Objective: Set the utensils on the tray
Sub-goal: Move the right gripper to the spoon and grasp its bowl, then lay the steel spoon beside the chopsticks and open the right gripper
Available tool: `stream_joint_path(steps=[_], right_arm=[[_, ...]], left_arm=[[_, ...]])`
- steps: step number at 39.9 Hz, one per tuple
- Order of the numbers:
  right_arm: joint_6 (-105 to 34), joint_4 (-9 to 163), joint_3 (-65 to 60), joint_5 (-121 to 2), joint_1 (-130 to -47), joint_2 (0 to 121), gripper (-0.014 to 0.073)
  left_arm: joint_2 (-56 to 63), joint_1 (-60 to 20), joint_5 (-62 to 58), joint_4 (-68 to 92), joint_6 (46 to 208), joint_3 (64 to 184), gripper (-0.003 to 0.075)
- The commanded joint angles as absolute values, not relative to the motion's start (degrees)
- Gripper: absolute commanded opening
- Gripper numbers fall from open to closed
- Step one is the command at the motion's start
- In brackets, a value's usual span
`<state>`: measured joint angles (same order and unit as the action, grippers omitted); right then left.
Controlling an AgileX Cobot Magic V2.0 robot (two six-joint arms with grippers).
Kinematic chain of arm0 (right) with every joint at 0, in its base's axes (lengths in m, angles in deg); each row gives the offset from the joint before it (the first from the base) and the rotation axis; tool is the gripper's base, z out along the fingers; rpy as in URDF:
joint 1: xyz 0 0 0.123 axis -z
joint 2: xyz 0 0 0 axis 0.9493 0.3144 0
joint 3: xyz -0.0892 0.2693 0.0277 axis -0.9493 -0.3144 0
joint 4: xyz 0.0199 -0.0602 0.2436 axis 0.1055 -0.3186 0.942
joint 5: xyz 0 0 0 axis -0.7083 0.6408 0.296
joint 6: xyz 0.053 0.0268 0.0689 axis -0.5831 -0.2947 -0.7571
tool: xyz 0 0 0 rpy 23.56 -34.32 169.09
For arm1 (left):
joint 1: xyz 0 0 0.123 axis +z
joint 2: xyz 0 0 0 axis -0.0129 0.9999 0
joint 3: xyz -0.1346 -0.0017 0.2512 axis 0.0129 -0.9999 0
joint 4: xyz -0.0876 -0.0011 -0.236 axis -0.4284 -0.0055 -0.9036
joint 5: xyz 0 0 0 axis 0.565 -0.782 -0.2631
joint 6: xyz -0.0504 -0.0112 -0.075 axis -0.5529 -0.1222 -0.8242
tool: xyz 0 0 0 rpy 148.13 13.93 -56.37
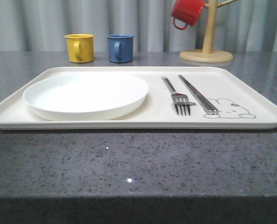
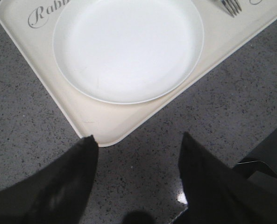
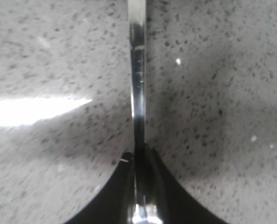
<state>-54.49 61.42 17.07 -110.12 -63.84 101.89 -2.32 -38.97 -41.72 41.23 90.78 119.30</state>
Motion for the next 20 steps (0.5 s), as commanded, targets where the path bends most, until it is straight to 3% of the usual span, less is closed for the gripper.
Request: stream_joint_path(steps=[1, 11, 20], right_arm=[[-54.01, 63.23, 18.32, -111.11, -65.84, 95.98, 0.0024], [-54.01, 69.61, 18.32, -114.54, -77.61, 88.99, 0.0024], [-57.30, 75.62, 18.25, -112.64, -86.49, 89.94, 0.0024]], left_arm=[[-2.87, -39.41, -38.27, 41.35, 90.21, 120.78, 0.0388], [-2.87, -39.41, -38.27, 41.35, 90.21, 120.78, 0.0388], [-2.87, -39.41, -38.27, 41.35, 90.21, 120.78, 0.0388]])
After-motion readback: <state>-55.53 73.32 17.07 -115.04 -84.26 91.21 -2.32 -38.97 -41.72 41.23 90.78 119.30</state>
